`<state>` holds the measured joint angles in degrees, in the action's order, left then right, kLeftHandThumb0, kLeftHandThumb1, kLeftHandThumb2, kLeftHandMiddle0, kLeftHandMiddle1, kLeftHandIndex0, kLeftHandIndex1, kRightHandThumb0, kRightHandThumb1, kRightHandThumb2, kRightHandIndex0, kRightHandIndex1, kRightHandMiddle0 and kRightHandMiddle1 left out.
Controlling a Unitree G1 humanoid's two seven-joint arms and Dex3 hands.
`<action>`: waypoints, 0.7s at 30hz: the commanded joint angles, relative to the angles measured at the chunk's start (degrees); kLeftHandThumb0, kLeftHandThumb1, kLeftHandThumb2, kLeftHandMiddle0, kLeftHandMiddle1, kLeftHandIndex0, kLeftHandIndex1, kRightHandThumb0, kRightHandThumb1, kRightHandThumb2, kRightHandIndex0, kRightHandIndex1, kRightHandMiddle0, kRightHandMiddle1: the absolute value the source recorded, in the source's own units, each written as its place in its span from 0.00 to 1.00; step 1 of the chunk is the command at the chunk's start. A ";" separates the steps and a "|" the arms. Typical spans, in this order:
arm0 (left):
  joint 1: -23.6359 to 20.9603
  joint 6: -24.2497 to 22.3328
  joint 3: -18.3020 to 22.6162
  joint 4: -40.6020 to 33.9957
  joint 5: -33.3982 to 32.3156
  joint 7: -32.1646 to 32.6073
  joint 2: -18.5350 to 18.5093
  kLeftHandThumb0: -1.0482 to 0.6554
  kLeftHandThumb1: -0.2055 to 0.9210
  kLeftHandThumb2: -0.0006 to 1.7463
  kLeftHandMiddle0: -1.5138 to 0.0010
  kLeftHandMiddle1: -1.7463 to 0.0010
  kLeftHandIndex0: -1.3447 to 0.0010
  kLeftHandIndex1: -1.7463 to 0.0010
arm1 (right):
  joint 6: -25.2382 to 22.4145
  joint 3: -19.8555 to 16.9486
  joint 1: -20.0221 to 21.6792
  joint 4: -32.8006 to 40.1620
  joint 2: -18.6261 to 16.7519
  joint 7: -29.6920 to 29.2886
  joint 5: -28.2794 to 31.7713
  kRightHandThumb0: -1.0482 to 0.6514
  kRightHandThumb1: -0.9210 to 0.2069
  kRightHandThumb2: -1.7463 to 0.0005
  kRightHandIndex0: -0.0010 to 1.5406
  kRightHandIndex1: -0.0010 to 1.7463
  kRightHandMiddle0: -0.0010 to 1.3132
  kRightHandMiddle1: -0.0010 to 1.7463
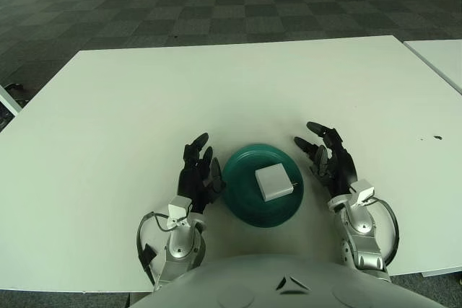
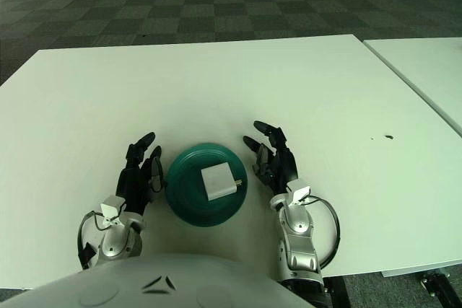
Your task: Put the charger into the plate.
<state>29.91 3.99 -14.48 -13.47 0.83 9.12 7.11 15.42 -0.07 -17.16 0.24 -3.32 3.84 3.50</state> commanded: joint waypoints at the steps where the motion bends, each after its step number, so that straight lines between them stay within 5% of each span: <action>1: 1.47 -1.96 -0.09 -0.08 0.99 0.56 0.09 0.14 1.00 0.55 0.82 1.00 1.00 0.65 | -2.23 1.10 -3.15 -2.15 -2.18 -2.07 -0.66 0.11 0.00 0.52 0.37 0.04 0.07 0.47; 21: 0.26 7.47 0.80 7.19 4.52 4.43 1.52 0.16 1.00 0.53 0.86 1.00 1.00 0.71 | 9.44 -0.20 -1.57 -11.57 -3.86 -8.53 -2.24 0.11 0.00 0.55 0.23 0.00 0.00 0.42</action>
<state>29.59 11.35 -14.15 -8.22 4.74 12.39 7.75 24.74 0.74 -17.50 -4.52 -6.11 -3.46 1.32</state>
